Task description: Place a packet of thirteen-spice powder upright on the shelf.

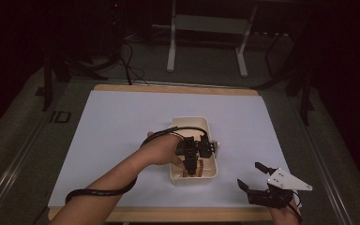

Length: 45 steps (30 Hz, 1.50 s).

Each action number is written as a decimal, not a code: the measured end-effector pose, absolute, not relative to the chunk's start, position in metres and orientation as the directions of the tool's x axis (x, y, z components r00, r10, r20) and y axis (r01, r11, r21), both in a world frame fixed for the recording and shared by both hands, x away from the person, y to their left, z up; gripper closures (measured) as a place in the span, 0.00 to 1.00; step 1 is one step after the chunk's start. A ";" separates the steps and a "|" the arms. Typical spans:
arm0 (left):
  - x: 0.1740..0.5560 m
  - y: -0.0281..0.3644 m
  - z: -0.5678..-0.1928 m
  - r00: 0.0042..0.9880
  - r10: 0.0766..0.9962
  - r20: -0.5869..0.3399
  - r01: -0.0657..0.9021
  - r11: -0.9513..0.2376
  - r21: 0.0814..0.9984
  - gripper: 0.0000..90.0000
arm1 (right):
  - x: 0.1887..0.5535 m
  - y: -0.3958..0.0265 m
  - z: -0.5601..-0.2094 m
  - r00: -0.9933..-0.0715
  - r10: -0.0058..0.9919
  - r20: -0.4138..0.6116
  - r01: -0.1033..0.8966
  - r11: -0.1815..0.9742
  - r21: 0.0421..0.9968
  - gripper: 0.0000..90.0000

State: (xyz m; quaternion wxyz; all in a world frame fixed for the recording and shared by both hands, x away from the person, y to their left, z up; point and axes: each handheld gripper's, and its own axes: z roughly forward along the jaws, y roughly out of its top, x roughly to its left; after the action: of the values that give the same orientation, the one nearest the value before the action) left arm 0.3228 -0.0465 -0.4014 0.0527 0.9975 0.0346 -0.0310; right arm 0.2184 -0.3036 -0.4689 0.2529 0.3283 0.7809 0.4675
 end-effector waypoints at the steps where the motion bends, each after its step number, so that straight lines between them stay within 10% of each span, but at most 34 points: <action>1: 0.323 -0.046 -0.403 0.996 0.062 -0.067 0.069 -0.992 0.106 0.74 | 0.218 -0.304 -0.469 -0.657 0.749 -0.090 0.275 0.349 0.896 0.16; 26: 0.326 -0.004 -0.384 0.985 0.162 -0.058 0.172 -0.948 0.270 0.66 | 0.218 -0.303 -0.469 -0.657 0.748 -0.087 0.279 0.349 0.895 0.16; 45: 0.334 0.062 -0.363 0.922 0.384 -0.045 0.366 -0.831 0.418 0.34 | 0.219 -0.303 -0.469 -0.657 0.749 -0.087 0.279 0.348 0.895 0.16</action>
State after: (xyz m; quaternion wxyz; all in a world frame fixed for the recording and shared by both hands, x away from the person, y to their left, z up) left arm 0.3335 0.0622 -0.3626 0.2143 0.9567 0.1961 0.0206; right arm 0.2188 -0.3027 -0.4692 0.2522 0.3288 0.7813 0.4667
